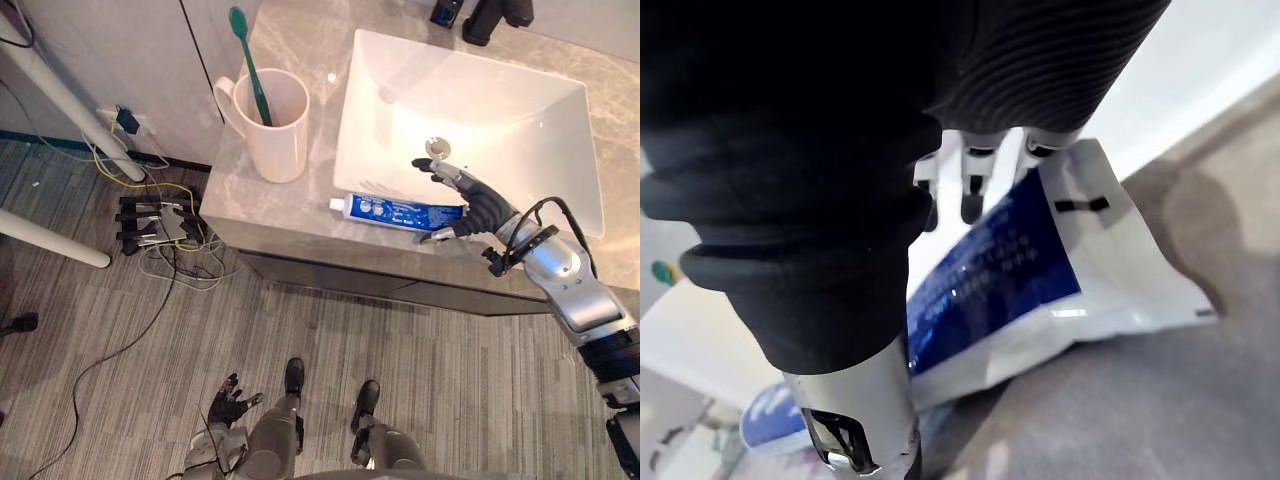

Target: Organize washtable

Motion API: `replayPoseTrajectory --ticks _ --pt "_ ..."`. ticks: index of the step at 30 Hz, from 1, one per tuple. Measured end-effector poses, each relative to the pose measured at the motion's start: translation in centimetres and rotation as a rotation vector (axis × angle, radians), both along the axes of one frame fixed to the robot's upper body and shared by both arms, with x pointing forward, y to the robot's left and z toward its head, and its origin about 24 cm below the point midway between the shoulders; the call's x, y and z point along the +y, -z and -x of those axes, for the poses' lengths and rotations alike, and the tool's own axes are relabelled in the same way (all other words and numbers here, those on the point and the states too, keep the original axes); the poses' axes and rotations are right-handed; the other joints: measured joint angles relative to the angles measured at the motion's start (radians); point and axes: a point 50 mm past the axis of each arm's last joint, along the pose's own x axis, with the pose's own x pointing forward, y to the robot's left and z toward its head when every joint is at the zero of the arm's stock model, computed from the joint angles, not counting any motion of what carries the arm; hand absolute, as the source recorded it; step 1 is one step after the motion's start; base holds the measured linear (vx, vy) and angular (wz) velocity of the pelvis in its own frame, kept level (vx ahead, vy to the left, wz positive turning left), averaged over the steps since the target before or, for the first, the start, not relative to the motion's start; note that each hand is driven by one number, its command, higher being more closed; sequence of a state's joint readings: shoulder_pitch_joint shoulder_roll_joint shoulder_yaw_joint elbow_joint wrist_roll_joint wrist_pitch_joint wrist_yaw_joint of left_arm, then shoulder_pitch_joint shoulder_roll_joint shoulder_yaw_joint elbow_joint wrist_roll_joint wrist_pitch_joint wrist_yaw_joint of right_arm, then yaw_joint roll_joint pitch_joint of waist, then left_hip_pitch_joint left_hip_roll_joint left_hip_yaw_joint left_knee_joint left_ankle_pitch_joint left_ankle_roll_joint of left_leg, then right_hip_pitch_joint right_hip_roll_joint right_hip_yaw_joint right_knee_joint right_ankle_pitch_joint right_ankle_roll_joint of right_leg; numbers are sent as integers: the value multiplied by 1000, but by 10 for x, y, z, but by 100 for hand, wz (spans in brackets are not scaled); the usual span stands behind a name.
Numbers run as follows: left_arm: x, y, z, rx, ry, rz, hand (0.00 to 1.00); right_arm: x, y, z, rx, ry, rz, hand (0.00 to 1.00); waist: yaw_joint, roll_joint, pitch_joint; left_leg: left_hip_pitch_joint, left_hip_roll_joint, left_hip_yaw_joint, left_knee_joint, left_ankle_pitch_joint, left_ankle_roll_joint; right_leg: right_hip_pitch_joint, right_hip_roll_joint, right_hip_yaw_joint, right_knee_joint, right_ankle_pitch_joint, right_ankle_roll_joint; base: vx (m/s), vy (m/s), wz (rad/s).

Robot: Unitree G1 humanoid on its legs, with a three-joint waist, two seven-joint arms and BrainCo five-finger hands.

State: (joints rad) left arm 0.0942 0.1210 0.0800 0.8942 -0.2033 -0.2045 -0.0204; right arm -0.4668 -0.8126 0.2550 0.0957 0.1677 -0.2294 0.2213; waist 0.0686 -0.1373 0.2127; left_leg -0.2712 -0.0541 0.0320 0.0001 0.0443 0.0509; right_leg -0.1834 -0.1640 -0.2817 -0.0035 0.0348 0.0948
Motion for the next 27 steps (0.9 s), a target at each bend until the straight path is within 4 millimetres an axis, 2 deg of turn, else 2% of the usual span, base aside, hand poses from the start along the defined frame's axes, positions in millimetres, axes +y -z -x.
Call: replayPoseTrajectory --ticks 5,6,11,15,18,27 --pt "0 0 0 0 3 -1 0 -1 2 1 8 2 -1 0 1 0 0 -1 0 -2 0 1 0 0 0 0 2 0 0 2 1 1" --pt "0 0 0 0 3 -1 0 -1 4 1 13 3 -1 100 1 0 0 -1 0 -3 0 1 0 0 0 0 2 0 0 0 0 0" --pt "0 0 0 0 7 -1 0 -5 10 4 52 -3 16 100 1 1 -1 -6 0 -4 0 2 0 -6 0 -1 4 0 0 0 0 0" --pt "-1 0 -1 -2 6 7 0 -9 4 -1 48 11 36 100 7 1 -3 -13 0 -6 0 6 1 -12 0 -5 5 0 0 16 0 2" --pt "-2 -2 -5 -7 38 -2 0 -17 1 -2 79 18 71 100 29 1 -4 -13 0 -8 0 6 1 -10 -1 -8 5 0 0 39 5 4" --pt "-3 -1 -6 -1 74 -10 0 -31 -5 1 131 22 220 100 39 -6 -18 -4 0 -46 1 6 1 14 1 -20 12 0 0 47 9 13"
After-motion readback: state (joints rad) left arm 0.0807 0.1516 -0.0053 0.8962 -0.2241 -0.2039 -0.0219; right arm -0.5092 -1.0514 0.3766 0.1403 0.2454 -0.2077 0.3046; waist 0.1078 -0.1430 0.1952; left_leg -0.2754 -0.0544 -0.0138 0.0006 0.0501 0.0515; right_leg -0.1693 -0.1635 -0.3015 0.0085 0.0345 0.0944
